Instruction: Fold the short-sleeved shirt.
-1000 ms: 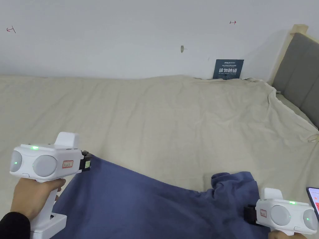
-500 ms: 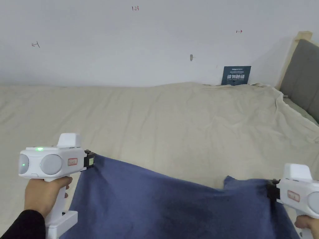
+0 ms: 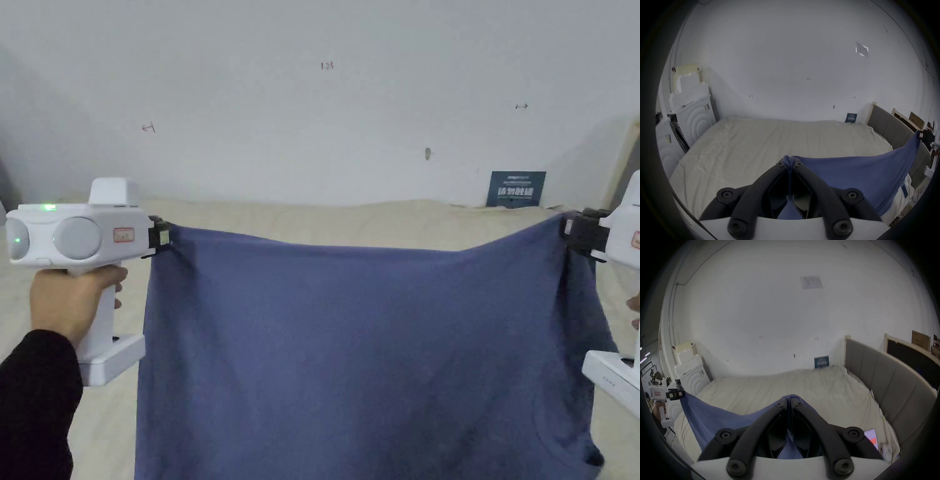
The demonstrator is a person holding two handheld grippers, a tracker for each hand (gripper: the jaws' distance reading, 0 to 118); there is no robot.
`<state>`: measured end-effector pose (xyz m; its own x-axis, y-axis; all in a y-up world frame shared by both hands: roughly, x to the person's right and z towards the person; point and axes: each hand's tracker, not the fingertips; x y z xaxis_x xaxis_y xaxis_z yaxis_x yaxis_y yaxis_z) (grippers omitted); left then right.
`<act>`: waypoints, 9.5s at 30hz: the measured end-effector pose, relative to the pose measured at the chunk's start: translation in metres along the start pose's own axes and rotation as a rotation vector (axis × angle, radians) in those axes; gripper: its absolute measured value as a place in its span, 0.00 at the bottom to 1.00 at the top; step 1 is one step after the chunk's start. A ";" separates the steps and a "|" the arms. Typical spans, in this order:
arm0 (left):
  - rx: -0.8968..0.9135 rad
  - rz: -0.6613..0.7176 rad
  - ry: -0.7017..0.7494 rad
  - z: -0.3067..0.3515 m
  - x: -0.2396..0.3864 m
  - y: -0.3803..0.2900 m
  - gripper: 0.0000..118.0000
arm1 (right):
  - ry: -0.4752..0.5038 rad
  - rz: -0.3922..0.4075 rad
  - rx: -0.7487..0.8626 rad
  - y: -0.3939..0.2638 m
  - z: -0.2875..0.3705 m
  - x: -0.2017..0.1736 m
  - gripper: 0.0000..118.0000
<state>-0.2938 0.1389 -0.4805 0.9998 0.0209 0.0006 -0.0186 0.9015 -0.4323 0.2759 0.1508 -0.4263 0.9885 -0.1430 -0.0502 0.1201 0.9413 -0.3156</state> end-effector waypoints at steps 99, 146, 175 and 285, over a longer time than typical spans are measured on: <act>-0.194 0.142 0.097 0.132 0.009 -0.327 0.92 | -0.156 0.036 -0.299 -0.301 0.154 -0.015 0.81; -0.538 0.139 0.139 0.091 -0.009 -0.381 0.79 | -0.134 0.085 -0.045 -0.254 0.187 -0.054 0.00; -0.424 0.140 0.040 0.106 -0.008 -0.352 0.02 | -0.150 -0.043 -0.613 -0.393 0.115 0.005 0.45; -0.613 0.134 0.012 -0.035 0.005 -0.319 0.05 | -0.120 0.061 -0.184 -0.243 0.077 -0.024 0.00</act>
<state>-0.2825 -0.1637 -0.3742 0.9893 0.1083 -0.0978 -0.1382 0.4799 -0.8664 0.2299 -0.0510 -0.2750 0.9986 -0.0400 0.0351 0.0520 0.8740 -0.4831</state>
